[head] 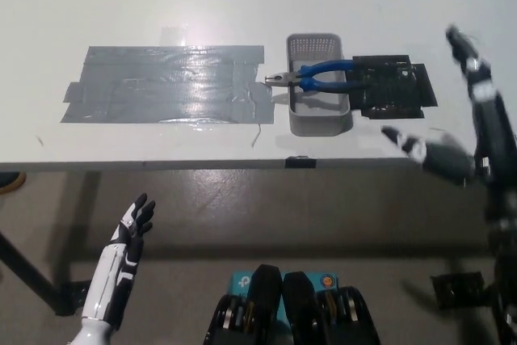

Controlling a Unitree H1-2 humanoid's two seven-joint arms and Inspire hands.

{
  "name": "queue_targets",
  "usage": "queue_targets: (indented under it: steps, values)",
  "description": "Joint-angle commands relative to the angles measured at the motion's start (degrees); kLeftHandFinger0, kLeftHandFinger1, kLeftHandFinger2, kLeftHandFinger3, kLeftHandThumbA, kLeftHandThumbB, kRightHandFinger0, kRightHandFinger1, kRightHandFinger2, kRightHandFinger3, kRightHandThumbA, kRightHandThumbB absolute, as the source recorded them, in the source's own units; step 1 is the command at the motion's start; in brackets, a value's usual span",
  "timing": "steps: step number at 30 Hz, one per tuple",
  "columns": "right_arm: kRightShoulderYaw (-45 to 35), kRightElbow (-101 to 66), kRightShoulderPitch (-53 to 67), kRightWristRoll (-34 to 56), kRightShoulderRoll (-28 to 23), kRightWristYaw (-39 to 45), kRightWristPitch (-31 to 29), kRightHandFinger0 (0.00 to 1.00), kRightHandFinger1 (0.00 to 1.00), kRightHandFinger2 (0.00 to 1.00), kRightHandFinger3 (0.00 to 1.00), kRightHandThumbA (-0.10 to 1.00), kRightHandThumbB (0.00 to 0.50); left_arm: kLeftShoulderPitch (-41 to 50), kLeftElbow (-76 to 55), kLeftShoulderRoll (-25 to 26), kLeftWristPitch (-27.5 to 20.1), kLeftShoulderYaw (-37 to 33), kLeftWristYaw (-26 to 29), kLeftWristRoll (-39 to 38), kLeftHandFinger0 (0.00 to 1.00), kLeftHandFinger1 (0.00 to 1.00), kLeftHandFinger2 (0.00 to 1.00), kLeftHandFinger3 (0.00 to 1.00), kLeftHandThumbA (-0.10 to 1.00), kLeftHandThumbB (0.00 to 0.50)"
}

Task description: The robot picks the blue plier placed on top of the container and places it on the grey area of the table

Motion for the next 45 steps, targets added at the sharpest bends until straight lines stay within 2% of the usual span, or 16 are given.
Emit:
queue_targets:
  steps: [1, 4, 6, 8, 9, 13, 16, 19, 31, 37, 39, 45]
  values:
    - [4.45, 5.51, -12.19, -4.44, -5.19, 9.64, 13.26, 1.0, 1.0, 1.0, 1.0, 0.93, 0.275, -0.55, -1.59, 0.9, -3.1, -0.04, -0.13, 0.5, 1.0, 1.0, 1.0, 1.0, 1.0, 0.146]
    - [7.2, 11.93, -19.03, -4.34, -6.23, 12.42, 16.32, 1.0, 1.0, 1.0, 1.0, 0.91, 0.303, -0.32, -1.49, 0.79, -3.39, -0.11, -0.13, 0.46, 1.0, 1.0, 1.0, 1.0, 1.0, 0.145]
    - [9.53, 17.52, -23.44, -5.54, -6.13, 13.11, 16.53, 1.0, 1.0, 1.0, 1.0, 0.93, 0.317, -0.31, -1.67, 0.86, -3.06, -0.09, -0.1, 0.76, 1.0, 1.0, 1.0, 1.0, 1.0, 0.159]
    - [11.59, 21.88, -26.71, -6.46, -6.17, 13.83, 16.51, 1.0, 1.0, 1.0, 1.0, 0.95, 0.323, -0.48, -1.45, 0.93, -3.75, -0.1, -0.09, 0.72, 1.0, 1.0, 1.0, 1.0, 1.0, 0.149]
    - [13.4, 25.96, -29.57, -7.59, -6.13, 14.83, 16.02, 1.0, 1.0, 1.0, 1.0, 0.98, 0.343, -0.58, -1.29, 0.92, -4.07, -0.14, -0.13, 0.62, 1.0, 1.0, 1.0, 1.0, 1.0, 0.145]
    - [18.78, 36.58, -36.45, -10.17, -5.74, 16.6, 15.11, 1.0, 1.0, 1.0, 1.0, 1.0, 0.373, -0.6, -1.4, 0.93, -3.91, -0.22, -0.18, 0.79, 1.0, 1.0, 1.0, 1.0, 1.0, 0.15]
    - [21.59, 41.04, -39.47, -10.97, -5.31, 17.16, 14.46, 1.0, 1.0, 1.0, 1.0, 1.0, 0.35, -0.59, -1.84, 0.99, -3.11, -0.17, -0.21, 1.08, 1.0, 1.0, 1.0, 1.0, 1.0, 0.171]
    - [24.05, 44.06, -42.02, -11.92, -4.73, 18.09, 14.9, 1.0, 1.0, 1.0, 1.0, 1.0, 0.33, -0.98, -1.42, 0.92, -3.56, -0.29, -0.27, 0.98, 1.0, 1.0, 1.0, 1.0, 1.0, 0.164]
    - [32.24, 51.82, -47.99, -16.69, -2.19, 22.34, 12.54, 1.0, 1.0, 1.0, 1.0, 1.0, 0.423, -1.61, -1.7, 1.61, -3.33, -0.89, -0.65, 1.32, 1.0, 1.0, 1.0, 1.0, 1.0, 0.144]
    - [34.66, 49.77, -49.26, -18.03, -2.92, 27.81, 14.8, 1.0, 1.0, 1.0, 1.0, 1.0, 0.424, -1.89, -2.14, 1.6, -2.72, -1.28, -0.72, 1.43, 1.0, 1.0, 1.0, 1.0, 1.0, 0.144]
    - [35.2, 50.03, -50.03, -18.42, -3.01, 29.26, 15.26, 1.0, 1.0, 1.0, 1.0, 1.0, 0.402, -2.12, -2.19, 1.71, -2.81, -1.43, -0.9, 1.19, 1.0, 1.0, 1.0, 1.0, 1.0, 0.121]
    - [35.52, 51.45, -51.7, -19.91, -2.78, 30.94, 17.05, 1.0, 1.0, 1.0, 1.0, 1.0, 0.397, -2.03, -3.07, 1.65, -1.65, -1.57, -0.96, 1.41, 1.0, 1.0, 1.0, 1.0, 1.0, 0.129]
